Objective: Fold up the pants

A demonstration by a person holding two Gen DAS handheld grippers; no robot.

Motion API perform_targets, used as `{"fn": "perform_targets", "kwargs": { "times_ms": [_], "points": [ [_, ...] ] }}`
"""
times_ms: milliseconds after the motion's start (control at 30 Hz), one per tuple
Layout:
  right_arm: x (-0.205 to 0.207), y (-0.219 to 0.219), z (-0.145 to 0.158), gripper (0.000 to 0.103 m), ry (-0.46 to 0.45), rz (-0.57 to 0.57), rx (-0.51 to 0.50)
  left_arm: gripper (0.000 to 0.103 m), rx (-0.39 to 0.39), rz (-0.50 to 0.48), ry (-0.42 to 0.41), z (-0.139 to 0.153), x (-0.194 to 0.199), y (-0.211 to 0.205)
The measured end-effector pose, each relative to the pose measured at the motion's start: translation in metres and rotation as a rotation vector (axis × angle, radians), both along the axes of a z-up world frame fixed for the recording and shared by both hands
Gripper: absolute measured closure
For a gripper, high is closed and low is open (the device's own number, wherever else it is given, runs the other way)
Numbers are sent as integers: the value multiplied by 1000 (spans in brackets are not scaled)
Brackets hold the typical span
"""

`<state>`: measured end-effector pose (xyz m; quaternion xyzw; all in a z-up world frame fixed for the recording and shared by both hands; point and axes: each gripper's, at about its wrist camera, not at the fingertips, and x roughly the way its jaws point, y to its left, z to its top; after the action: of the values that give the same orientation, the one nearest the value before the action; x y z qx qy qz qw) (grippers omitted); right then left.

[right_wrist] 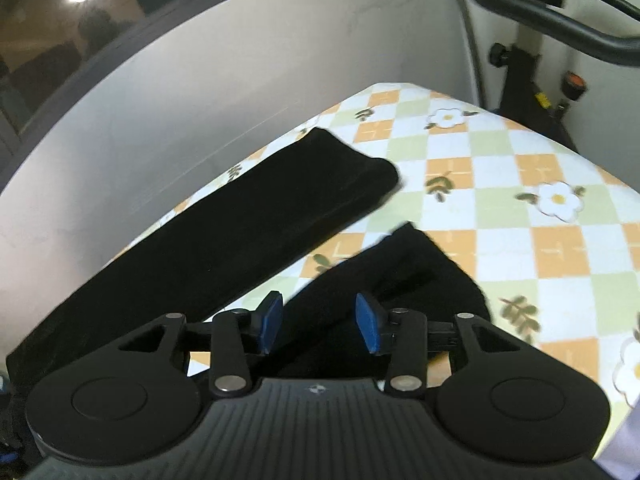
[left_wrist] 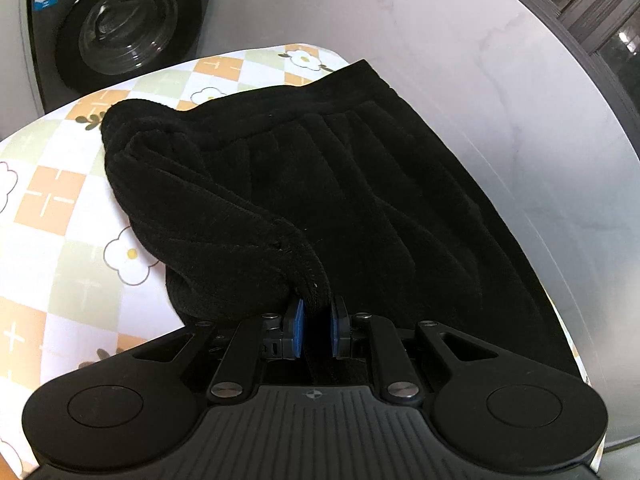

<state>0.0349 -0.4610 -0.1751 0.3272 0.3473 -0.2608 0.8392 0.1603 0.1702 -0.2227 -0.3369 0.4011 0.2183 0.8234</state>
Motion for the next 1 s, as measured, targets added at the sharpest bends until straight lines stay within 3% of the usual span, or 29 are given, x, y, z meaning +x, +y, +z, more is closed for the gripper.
{"fn": "perform_targets", "kwargs": {
  "times_ms": [167,467,567,800,1000],
  "points": [
    [-5,-5,-14,61,52,-13,24,88,35,24,15,-2,-9,-10],
    [17,-25,-29,61,30,-62,129,88,25,63,22,3,-12,-12],
    [30,-34,-37,62,73,-91,189,88,25,78,24,1,-12,-12],
    [39,-32,-43,63,52,-123,378,88,13,120,22,2,-18,-15],
    [54,-40,-52,63,52,-196,377,88,8,131,29,2,-22,-16]
  ]
}}
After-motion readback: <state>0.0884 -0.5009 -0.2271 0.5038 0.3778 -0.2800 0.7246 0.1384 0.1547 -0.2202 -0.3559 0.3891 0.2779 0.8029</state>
